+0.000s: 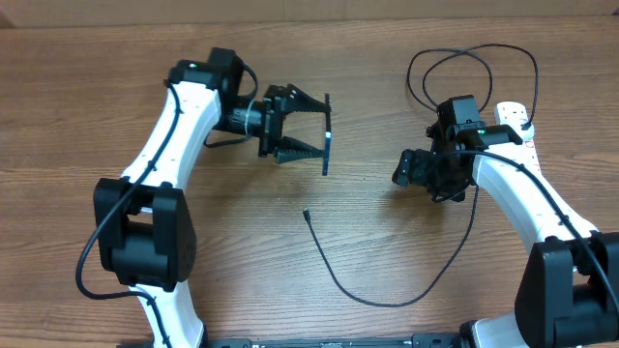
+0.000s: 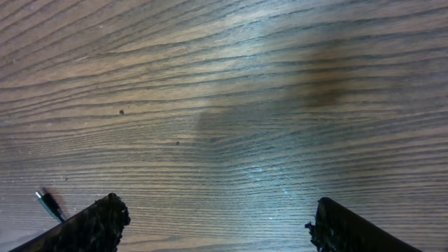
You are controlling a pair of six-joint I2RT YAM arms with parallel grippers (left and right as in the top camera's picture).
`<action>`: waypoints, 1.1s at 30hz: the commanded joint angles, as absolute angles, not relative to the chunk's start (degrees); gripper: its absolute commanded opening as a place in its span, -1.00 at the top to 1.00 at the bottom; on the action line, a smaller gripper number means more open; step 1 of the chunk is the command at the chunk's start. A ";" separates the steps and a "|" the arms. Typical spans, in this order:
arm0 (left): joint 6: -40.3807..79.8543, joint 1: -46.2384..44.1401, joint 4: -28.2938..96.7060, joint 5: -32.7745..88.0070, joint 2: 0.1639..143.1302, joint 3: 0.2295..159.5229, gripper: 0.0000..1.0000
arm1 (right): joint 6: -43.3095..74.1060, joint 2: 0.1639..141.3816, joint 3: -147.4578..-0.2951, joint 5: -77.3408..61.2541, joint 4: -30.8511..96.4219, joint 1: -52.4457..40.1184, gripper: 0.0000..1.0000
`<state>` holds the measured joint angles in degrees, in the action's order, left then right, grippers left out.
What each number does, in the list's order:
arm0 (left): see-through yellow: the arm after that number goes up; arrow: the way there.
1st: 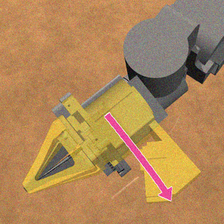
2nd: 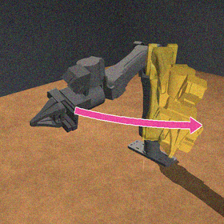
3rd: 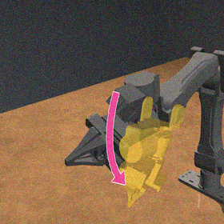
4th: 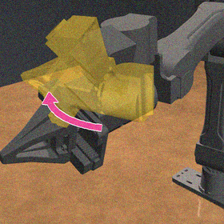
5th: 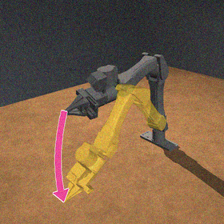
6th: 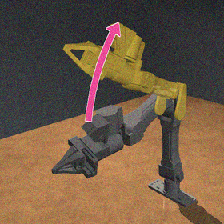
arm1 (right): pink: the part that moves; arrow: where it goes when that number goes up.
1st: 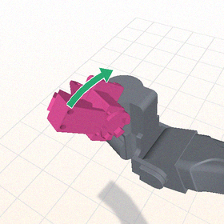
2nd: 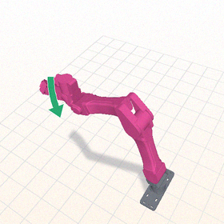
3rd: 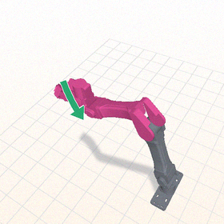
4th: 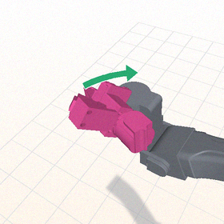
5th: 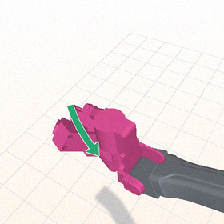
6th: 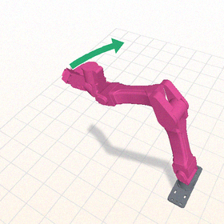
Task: Plug charger to phone and switch on socket
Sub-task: 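Move the right gripper toward the phone held by the left gripper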
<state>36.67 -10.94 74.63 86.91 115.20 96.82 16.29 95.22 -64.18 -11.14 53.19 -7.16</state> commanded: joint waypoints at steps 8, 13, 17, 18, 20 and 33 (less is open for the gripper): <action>33.80 -11.57 73.95 75.75 114.96 98.32 0.18 | 11.64 95.15 -72.84 -20.01 62.43 -6.94 -0.69; 32.18 -10.81 70.41 67.37 114.96 98.32 0.22 | 8.43 95.15 -82.70 -26.35 69.56 -6.94 -0.75; 29.34 -10.96 68.84 61.76 114.96 98.32 0.24 | 8.38 95.15 -86.54 -33.95 69.56 -6.94 -0.80; 28.38 -10.96 68.42 60.97 114.96 98.32 0.26 | 8.34 95.15 -86.59 -35.77 69.30 -6.94 -0.81; 26.89 -10.94 67.83 60.66 114.96 98.32 0.28 | 6.48 95.18 -86.54 -39.55 69.56 -6.94 -0.80; 26.79 -12.53 65.93 58.87 114.96 98.32 0.32 | 1.50 95.18 -86.15 -51.03 66.78 -13.85 -0.58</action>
